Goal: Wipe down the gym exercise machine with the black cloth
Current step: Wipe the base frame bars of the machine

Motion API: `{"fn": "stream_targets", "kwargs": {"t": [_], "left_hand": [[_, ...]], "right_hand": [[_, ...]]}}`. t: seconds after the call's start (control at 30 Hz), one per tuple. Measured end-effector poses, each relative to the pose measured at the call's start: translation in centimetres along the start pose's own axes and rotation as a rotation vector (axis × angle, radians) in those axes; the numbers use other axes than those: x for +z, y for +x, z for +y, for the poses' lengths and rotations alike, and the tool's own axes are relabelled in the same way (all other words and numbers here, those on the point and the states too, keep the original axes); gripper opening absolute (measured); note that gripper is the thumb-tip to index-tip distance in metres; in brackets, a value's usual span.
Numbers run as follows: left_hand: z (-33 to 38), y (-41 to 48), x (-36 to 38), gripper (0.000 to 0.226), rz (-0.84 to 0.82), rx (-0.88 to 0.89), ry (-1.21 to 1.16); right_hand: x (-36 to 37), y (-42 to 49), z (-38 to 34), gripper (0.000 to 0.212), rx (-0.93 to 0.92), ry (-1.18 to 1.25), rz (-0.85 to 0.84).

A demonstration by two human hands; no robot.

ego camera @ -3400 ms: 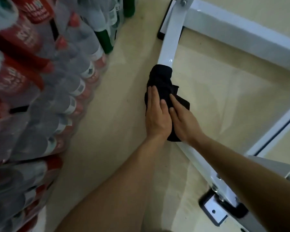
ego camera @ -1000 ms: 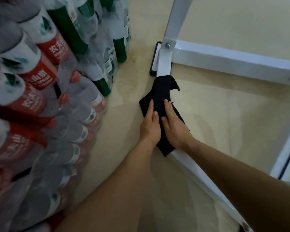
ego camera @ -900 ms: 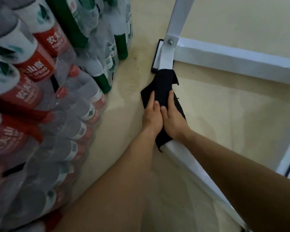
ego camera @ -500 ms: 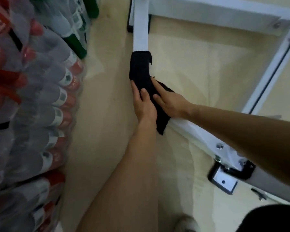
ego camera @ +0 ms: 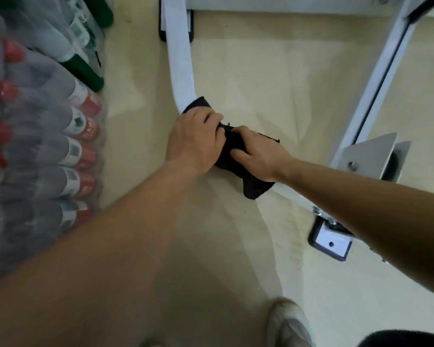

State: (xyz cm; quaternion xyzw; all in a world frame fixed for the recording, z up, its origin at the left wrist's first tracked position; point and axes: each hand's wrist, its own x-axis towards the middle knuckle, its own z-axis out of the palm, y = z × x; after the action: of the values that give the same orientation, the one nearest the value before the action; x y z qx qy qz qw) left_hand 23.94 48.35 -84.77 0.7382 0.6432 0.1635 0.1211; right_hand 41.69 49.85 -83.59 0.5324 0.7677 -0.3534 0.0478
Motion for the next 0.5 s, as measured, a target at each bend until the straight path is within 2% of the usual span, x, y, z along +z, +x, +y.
{"fn": "stream_targets", "kwargs": {"t": [0.07,0.13,0.3,0.4,0.5], "left_hand": [[-2.8,1.6,-0.2,0.053,-0.253,0.377,0.245],[-3.8,2.2,0.2,0.049,-0.287,0.521,0.33],[-0.6,1.2,3.1,0.04,-0.086,0.454,0.363],[1.9,0.3,4.0,0.04,-0.098,0.461,0.346],[3.1,0.1,4.9,0.04,-0.119,0.541,0.313]], "right_hand": [[1.0,-0.2,0.0,0.06,-0.052,-0.149,0.049],[2.3,-0.2,0.6,0.068,-0.087,-0.292,0.156],[4.9,-2.1,2.5,0.071,-0.032,-0.504,0.41],[5.9,-5.1,4.9,0.065,0.0,-0.553,0.523],[6.5,-6.2,5.2,0.059,0.036,-0.539,0.587]]}}
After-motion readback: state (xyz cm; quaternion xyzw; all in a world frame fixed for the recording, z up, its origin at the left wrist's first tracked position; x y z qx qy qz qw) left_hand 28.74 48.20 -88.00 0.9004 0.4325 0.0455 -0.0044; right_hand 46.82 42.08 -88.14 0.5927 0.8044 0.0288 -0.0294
